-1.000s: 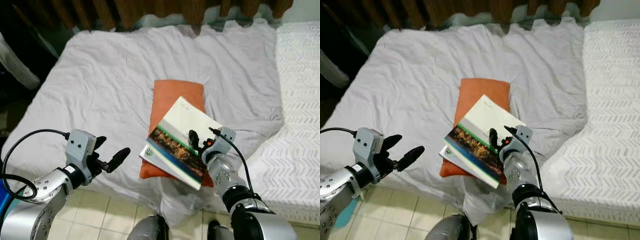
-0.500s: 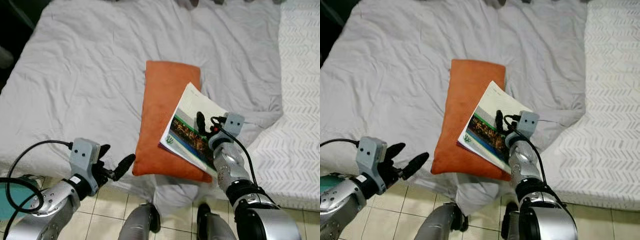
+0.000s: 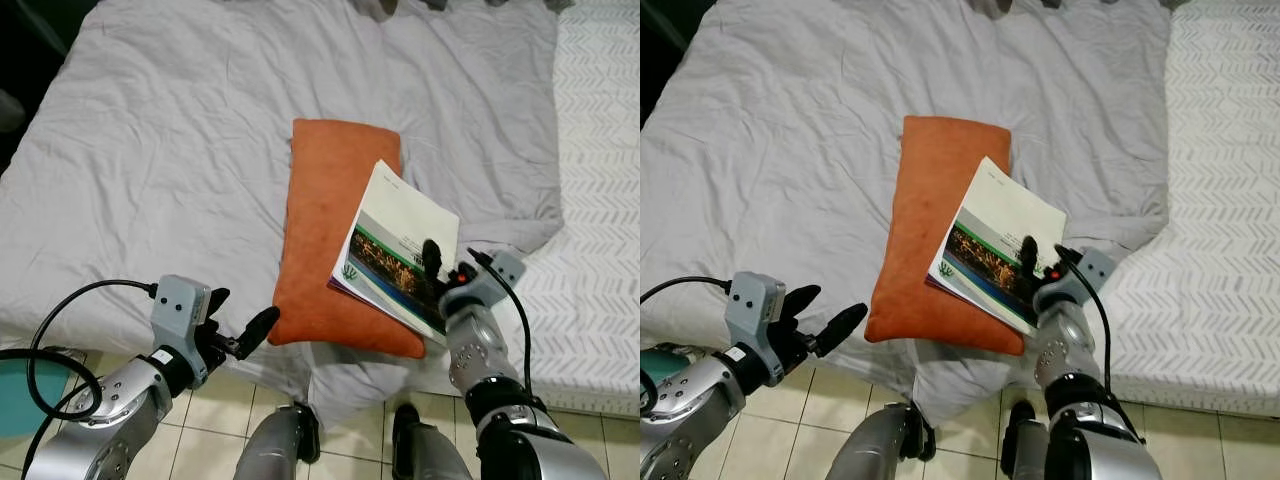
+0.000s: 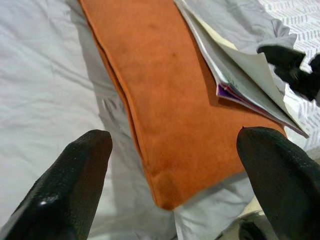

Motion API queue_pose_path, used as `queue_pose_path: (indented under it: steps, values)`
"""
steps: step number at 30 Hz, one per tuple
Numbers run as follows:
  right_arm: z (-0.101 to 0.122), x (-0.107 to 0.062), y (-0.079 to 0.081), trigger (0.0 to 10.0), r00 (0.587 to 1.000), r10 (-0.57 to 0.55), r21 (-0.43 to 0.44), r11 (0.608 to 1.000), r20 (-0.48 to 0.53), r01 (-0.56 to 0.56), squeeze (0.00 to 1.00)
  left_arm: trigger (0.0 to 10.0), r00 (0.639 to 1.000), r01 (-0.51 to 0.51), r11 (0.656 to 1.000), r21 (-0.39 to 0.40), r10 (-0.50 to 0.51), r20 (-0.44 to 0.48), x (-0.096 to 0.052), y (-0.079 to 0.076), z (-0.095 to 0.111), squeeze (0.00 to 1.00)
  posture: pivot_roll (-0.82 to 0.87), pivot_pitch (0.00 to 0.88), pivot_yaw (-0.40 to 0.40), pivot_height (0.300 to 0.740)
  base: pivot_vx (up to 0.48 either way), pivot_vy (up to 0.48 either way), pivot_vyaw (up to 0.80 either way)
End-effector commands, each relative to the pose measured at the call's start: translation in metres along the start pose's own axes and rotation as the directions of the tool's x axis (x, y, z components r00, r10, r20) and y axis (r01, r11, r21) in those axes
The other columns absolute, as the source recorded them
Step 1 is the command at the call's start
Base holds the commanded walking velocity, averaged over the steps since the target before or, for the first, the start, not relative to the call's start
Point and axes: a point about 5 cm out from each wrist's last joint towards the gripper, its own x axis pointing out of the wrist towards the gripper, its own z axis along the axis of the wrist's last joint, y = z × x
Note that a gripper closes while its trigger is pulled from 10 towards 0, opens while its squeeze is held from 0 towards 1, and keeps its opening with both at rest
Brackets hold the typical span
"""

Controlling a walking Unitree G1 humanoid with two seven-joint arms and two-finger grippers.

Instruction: Clean up the room

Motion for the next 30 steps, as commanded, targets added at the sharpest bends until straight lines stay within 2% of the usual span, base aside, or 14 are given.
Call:
queue_pose_path:
  steps: [1,2,4,5,7,8,9,10,11,12,16,23,27,30]
  values:
    - [-0.005,-0.008,-0.012,10.0,1.000,0.000,-0.051,0.999,-0.024,-0.001,0.00,10.0,0.999,-0.028,0.999,0.025,0.028,-0.034,0.002,0.002,-0.011,0.00,0.18,0.352,0.085,0.740,0.000,0.000,0.00]
    - [-0.005,-0.008,-0.012,10.0,1.000,0.000,-0.051,0.999,-0.024,-0.001,0.00,10.0,0.999,-0.028,0.999,0.025,0.028,-0.034,0.002,0.002,-0.011,0.00,0.18,0.352,0.085,0.740,0.000,0.000,0.00]
    - [-0.005,-0.011,-0.015,10.0,0.999,0.025,-0.116,0.993,-0.029,-0.028,0.00,10.0,0.999,-0.038,0.999,0.025,0.039,-0.026,0.007,0.003,-0.015,0.00,0.13,0.307,0.066,0.740,0.000,0.000,0.00]
    - [-0.007,-0.015,-0.022,10.0,0.999,0.016,-0.128,0.992,-0.046,-0.022,0.00,10.0,0.999,-0.048,0.999,0.003,0.048,-0.012,0.014,0.002,-0.019,0.00,0.11,0.285,0.058,0.740,0.000,0.000,0.00]
    - [-0.008,-0.016,-0.025,10.0,0.999,0.007,-0.119,0.993,-0.053,-0.014,0.00,10.0,0.999,-0.051,0.999,-0.003,0.051,-0.008,0.017,0.001,-0.020,0.00,0.11,0.279,0.057,0.740,0.000,0.000,0.00]
    - [-0.009,-0.017,-0.031,10.0,0.998,-0.014,-0.072,0.997,-0.069,0.009,0.00,10.0,0.999,-0.050,0.999,-0.008,0.050,-0.002,0.021,0.001,-0.020,0.00,0.11,0.267,0.061,0.740,0.000,0.000,0.00]
    - [-0.009,-0.017,-0.031,10.0,0.998,-0.014,-0.072,0.997,-0.069,0.009,0.00,10.0,0.999,-0.050,0.999,-0.008,0.050,-0.002,0.021,0.001,-0.020,0.00,0.11,0.267,0.061,0.740,0.000,0.000,0.00]
    - [-0.013,-0.019,-0.039,10.0,0.994,-0.052,0.013,0.998,-0.100,0.054,0.00,10.0,0.999,-0.043,0.999,-0.013,0.044,0.007,0.024,-0.001,-0.019,0.00,0.11,0.264,0.066,0.740,0.000,0.000,0.00]
    - [-0.015,-0.020,-0.041,10.0,0.991,-0.065,0.047,0.996,-0.114,0.071,0.00,10.0,0.999,-0.037,0.999,-0.012,0.037,0.009,0.025,-0.001,-0.019,0.00,0.11,0.259,0.072,0.740,0.000,0.000,0.00]
    - [-0.015,-0.020,-0.041,10.0,0.991,-0.065,0.047,0.996,-0.114,0.071,0.00,10.0,0.999,-0.037,0.999,-0.012,0.037,0.009,0.025,-0.001,-0.019,0.00,0.11,0.259,0.072,0.740,0.000,0.000,0.00]
    - [-0.020,-0.023,-0.050,10.0,0.982,-0.098,0.160,0.979,-0.159,0.123,0.00,10.0,1.000,-0.024,1.000,0.004,0.024,0.002,0.026,0.001,-0.022,0.00,0.11,0.248,0.080,0.740,0.000,0.000,0.00]
    - [-0.027,-0.024,-0.053,10.0,0.972,-0.095,0.262,0.953,-0.215,0.151,0.00,10.0,1.000,-0.029,0.999,0.013,0.029,0.009,0.029,0.004,-0.022,0.00,0.12,0.244,0.083,0.740,0.000,0.000,0.00]
    - [-0.040,-0.030,-0.054,10.0,0.951,-0.089,0.323,0.928,-0.295,0.187,0.00,10.0,1.000,-0.018,1.000,0.017,0.018,-0.004,0.028,0.003,-0.025,0.00,0.13,0.247,0.085,0.740,0.000,0.000,0.00]
    - [-0.046,-0.033,-0.055,10.0,0.941,-0.091,0.337,0.919,-0.326,0.206,0.00,10.0,1.000,-0.006,1.000,0.016,0.006,-0.023,0.028,0.002,-0.030,0.00,0.13,0.251,0.086,0.740,0.000,0.000,0.00]
